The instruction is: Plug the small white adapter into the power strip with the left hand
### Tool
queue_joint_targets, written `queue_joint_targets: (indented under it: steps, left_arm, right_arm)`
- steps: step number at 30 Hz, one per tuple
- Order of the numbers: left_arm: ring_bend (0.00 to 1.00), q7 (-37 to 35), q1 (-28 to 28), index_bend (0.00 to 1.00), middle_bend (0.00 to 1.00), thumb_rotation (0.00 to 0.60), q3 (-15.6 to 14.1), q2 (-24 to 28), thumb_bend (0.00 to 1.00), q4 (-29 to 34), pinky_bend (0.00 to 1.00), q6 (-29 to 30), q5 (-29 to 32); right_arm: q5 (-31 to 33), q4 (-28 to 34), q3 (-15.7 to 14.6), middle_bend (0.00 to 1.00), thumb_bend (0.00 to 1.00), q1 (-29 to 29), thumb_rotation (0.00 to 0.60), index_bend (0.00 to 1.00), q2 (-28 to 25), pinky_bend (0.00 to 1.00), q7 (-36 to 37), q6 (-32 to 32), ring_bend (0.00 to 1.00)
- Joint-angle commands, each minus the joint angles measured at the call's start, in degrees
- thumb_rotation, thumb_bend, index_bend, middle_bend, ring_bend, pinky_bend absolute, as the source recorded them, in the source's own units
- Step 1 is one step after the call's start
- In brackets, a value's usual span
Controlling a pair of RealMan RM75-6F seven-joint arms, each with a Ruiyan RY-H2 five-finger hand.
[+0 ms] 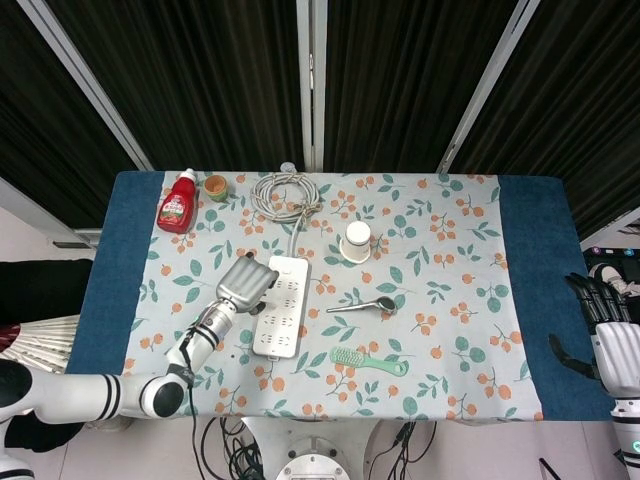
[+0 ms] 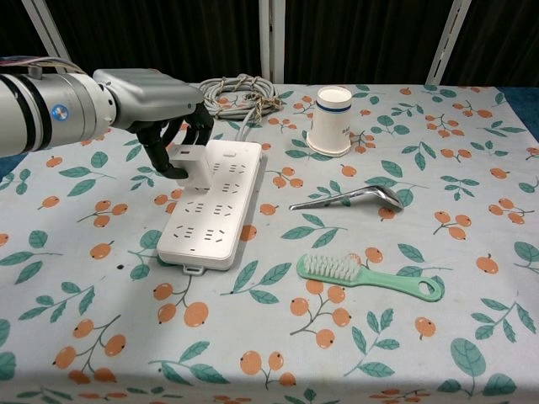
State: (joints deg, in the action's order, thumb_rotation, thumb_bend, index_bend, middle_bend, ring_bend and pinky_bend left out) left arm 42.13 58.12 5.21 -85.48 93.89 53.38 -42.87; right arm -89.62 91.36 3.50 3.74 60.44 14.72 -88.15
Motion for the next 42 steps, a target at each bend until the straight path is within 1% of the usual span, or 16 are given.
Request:
queue_joint_targets:
  steps: [1, 14, 21, 28, 30, 32, 33, 34, 36, 40, 42]
  left_arm:
    - [0.56, 0.5, 0.5, 0.66, 0.74, 0.6, -0.1, -0.3, 0.41, -0.2, 0.28, -0.2, 0.6]
    - [0.58, 2.9, 3.2, 0.67, 0.76, 0.6, -0.2, -1.6, 0.41, -1.3, 0.27, -0.7, 4.0]
    - [0.62, 4.4, 4.5, 0.69, 0.8, 0.6, -0.5, -2.4, 0.41, -1.5, 0.26, -0.2, 5.4]
    - [0.62, 6.7, 6.0, 0.69, 0.79, 0.6, -0.5, -2.4, 0.41, -0.8, 0.25, 0.9, 7.2]
    - [0.59, 6.9, 6.2, 0.65, 0.75, 0.6, -0.6, -2.5, 0.41, -0.7, 0.24, 1.0, 7.5]
    - [0.54, 6.8, 6.2, 0.57, 0.68, 0.6, -0.6, -2.4, 0.4, -0.3, 0.22, 1.3, 7.6]
    - [0.5, 6.7, 6.2, 0.5, 0.63, 0.6, -0.7, -2.3, 0.38, -0.2, 0.22, 1.5, 7.6]
    - [0.48, 6.7, 6.1, 0.46, 0.59, 0.6, -0.8, -2.3, 0.36, -0.1, 0.21, 1.8, 7.5]
    - [0.44, 6.6, 6.1, 0.4, 0.53, 0.6, -0.9, -2.2, 0.32, 0.1, 0.21, 1.9, 7.6]
    - [0.38, 6.3, 5.9, 0.31, 0.44, 0.6, -1.2, -2.3, 0.27, 0.1, 0.21, 2.3, 7.5]
    - [0.35, 6.1, 5.8, 0.28, 0.41, 0.6, -1.3, -2.4, 0.26, 0.1, 0.21, 2.5, 7.3]
  right_arm:
    - [0.0, 0.0, 0.0, 0.07, 0.28, 0.0, 0.6, 0.04, 0.0, 0.0, 0.0, 0.0, 0.0]
    - [0.2, -0.5, -0.1, 0.07, 0.28, -0.5, 0.6, 0.04, 0.1, 0.0, 0.5, -0.5, 0.0]
    - [0.2, -0.8, 0.0, 0.07, 0.28, -0.4, 0.6, 0.04, 0.2, 0.0, 0.8, -0.5, 0.0]
    - [0.2, -1.0, 0.0, 0.07, 0.28, -0.6, 0.6, 0.04, 0.2, 0.0, 1.1, -0.5, 0.0]
    - [0.3, -1.1, 0.0, 0.07, 0.28, -0.6, 0.6, 0.04, 0.3, 0.0, 1.2, -0.7, 0.0]
    - [0.3, -1.2, 0.0, 0.07, 0.28, -0.7, 0.6, 0.04, 0.3, 0.0, 1.3, -0.8, 0.0]
    - [0.3, -1.2, 0.0, 0.07, 0.28, -0.8, 0.6, 0.04, 0.3, 0.0, 1.3, -0.8, 0.0]
    - [0.3, -1.2, 0.0, 0.07, 0.28, -0.8, 0.6, 0.04, 0.2, 0.0, 1.4, -0.8, 0.0]
    - [0.2, -1.2, 0.0, 0.07, 0.28, -0.8, 0.6, 0.04, 0.2, 0.0, 1.4, -0.8, 0.0]
    - [0.1, -1.3, 0.0, 0.07, 0.28, -0.7, 0.6, 0.04, 0.3, 0.0, 1.5, -0.8, 0.0]
    - [0.1, -1.2, 0.0, 0.07, 0.28, -0.8, 0.6, 0.04, 0.3, 0.0, 1.4, -0.9, 0.0]
